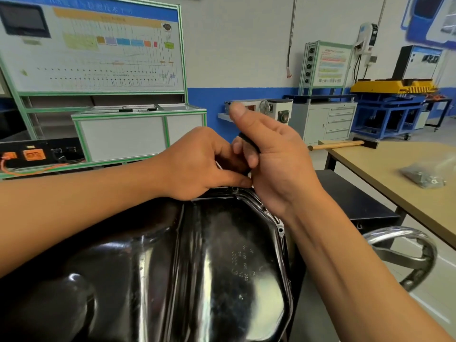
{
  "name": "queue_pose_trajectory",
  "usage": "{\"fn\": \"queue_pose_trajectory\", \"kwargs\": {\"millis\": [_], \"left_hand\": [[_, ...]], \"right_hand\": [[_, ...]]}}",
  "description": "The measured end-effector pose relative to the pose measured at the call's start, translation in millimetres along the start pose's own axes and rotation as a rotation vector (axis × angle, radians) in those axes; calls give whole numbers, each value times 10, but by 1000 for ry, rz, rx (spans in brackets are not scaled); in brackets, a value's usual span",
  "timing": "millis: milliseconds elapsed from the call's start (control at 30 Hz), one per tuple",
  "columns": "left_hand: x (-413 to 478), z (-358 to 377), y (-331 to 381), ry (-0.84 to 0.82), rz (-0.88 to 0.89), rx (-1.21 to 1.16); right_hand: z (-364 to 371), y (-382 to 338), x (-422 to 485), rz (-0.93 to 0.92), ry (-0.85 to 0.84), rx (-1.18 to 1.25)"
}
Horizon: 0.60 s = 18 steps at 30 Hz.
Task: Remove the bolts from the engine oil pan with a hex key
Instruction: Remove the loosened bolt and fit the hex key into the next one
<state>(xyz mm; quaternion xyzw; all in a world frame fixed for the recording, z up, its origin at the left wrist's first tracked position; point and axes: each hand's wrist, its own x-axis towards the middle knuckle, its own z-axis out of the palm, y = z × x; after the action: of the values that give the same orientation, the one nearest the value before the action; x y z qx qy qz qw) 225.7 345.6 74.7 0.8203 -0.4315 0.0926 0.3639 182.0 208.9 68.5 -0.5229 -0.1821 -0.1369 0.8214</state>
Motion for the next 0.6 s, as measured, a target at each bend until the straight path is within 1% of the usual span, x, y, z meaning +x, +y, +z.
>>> {"fn": "queue_pose_trajectory", "kwargs": {"millis": [67, 133, 200, 300, 400, 500, 600], "left_hand": [[5, -1, 9, -23, 14, -14], [6, -6, 29, -51, 36, -33], [2, -9, 46, -68, 58, -29], [-9, -5, 76, -55, 81, 11], [2, -13, 65, -11, 42, 29], [7, -12, 10, 28, 2, 3], [-1, -12, -17, 48, -36, -21]], "right_hand": [[9, -40, -5, -44, 28, -97], [23, -39, -31, -182, 67, -218], [53, -7, -72, -294, 14, -327], [35, 41, -89, -316, -127, -375], [-79, 38, -48, -354, -223, -372], [-212, 38, -23, -350, -175, -276], [-273, 65, -19, -280, -174, -134]]}}
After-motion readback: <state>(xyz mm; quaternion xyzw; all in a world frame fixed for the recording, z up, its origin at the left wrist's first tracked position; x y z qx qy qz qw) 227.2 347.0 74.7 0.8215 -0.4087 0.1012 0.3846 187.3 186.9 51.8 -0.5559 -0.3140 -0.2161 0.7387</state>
